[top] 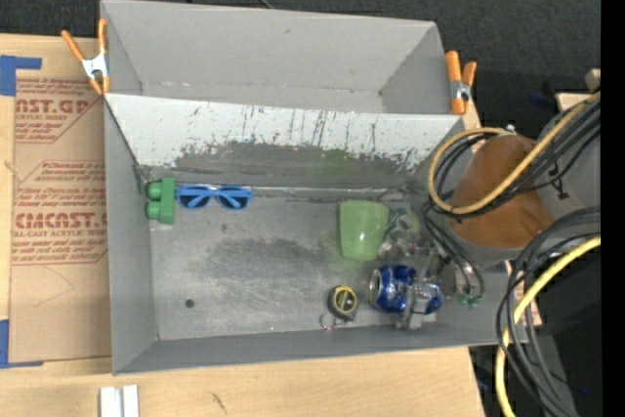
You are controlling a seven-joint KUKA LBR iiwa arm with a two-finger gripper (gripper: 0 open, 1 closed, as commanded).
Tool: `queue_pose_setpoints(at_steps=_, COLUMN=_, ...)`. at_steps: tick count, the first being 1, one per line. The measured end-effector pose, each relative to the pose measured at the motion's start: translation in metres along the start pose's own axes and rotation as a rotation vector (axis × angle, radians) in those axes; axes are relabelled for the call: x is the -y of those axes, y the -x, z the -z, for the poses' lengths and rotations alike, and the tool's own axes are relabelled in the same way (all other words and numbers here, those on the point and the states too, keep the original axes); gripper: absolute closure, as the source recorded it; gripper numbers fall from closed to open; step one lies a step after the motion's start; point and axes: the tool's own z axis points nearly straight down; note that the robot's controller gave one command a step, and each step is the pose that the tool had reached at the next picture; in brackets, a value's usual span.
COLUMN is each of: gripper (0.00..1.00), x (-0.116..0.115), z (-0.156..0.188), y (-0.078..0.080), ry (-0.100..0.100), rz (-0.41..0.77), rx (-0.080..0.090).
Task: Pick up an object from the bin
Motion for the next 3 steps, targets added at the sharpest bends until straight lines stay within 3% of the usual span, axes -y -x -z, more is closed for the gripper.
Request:
queue_pose_setpoints(at_steps=1, gripper=0.00, x=-0.001, z=0.000, y=0.001, ry=0.000, rz=0.001, rx=0.004)
queue_pose_setpoints(at_steps=2, gripper=1.00, x=-0.001, z=-0.001, y=0.000, ry=0.000, rz=0.002, rx=0.000)
queue_pose_setpoints(at_steps=3, gripper=1.00, x=-0.002, z=0.120, y=0.002, ry=-0.001, rz=0.003, rx=0.002)
